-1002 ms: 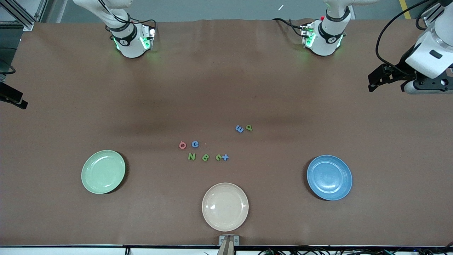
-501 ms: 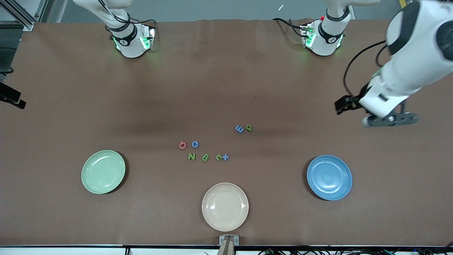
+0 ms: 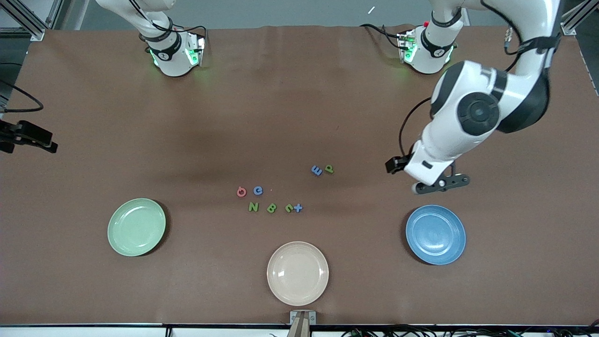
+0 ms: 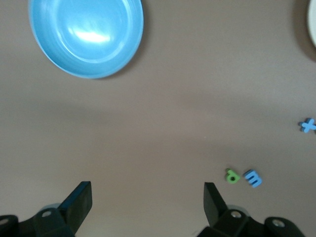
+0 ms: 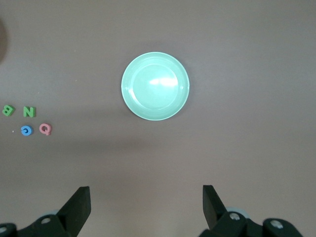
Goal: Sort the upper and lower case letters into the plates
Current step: 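Move both grippers toward the foam letters between the plates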
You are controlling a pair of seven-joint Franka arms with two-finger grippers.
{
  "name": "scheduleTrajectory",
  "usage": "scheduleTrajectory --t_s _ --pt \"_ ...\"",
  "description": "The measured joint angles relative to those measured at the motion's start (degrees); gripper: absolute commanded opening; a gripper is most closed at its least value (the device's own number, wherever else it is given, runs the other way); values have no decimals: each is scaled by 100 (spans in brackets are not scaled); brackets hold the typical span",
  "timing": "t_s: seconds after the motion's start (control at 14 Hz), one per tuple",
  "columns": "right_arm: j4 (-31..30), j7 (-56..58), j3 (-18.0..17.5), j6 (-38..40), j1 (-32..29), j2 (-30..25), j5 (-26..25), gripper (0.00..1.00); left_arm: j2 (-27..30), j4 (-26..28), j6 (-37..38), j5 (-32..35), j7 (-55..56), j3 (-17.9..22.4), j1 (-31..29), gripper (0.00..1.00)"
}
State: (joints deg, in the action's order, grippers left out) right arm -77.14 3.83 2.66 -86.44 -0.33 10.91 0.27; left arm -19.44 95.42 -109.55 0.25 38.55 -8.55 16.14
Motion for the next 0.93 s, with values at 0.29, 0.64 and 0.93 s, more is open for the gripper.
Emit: scheduleTrajectory --t_s 0.29,0.64,0.93 --pt "-40 -1 -17 -190 577 743 4 100 -743 19 -577 0 1565 -8 542 88" --pt "-46 50 -23 -598 963 1596 3 100 -1387 31 -1269 0 3692 -10 1144 80" --pt "-80 -1245 -35 -1155 1475 2065 15 100 -1571 544 -2399 219 4845 -5 1402 72"
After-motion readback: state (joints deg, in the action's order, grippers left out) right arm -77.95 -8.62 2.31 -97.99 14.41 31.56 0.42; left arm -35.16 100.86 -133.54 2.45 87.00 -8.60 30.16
